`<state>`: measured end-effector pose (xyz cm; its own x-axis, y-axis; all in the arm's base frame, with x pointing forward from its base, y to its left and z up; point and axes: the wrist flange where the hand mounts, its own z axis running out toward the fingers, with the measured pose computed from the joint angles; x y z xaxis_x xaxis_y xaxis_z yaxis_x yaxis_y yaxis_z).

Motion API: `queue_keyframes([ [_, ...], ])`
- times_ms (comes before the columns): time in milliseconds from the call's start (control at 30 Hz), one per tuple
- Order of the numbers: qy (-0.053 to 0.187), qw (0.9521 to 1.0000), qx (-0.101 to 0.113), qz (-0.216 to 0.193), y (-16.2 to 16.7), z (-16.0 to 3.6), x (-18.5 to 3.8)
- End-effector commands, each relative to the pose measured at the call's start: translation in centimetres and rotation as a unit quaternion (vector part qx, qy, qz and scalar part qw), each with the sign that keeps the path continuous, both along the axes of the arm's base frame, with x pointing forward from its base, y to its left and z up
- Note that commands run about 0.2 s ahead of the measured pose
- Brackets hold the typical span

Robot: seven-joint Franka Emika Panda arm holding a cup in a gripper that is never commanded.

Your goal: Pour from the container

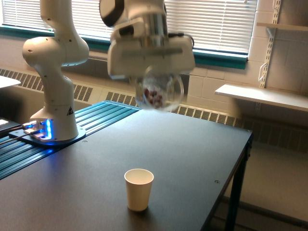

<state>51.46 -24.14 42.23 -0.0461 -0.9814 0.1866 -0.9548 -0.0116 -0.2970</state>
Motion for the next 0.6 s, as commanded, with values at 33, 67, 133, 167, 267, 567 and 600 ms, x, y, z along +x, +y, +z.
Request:
queue_keyframes([
  [33,0.034,0.9986,0.012,0.037,2.6,-2.5,1.4],
  [67,0.035,0.9985,0.015,0.039,2.8,-2.7,1.4],
  [133,0.037,0.9980,0.028,0.044,3.0,-3.4,1.5],
  [167,0.044,0.9976,0.032,0.044,3.2,-3.9,1.4],
  [267,0.045,0.9971,0.043,0.043,3.4,-4.7,1.3],
  [567,0.055,0.9943,0.067,0.063,5.7,-7.1,0.7],
  [600,0.060,0.9938,0.066,0.066,6.0,-7.3,0.6],
])
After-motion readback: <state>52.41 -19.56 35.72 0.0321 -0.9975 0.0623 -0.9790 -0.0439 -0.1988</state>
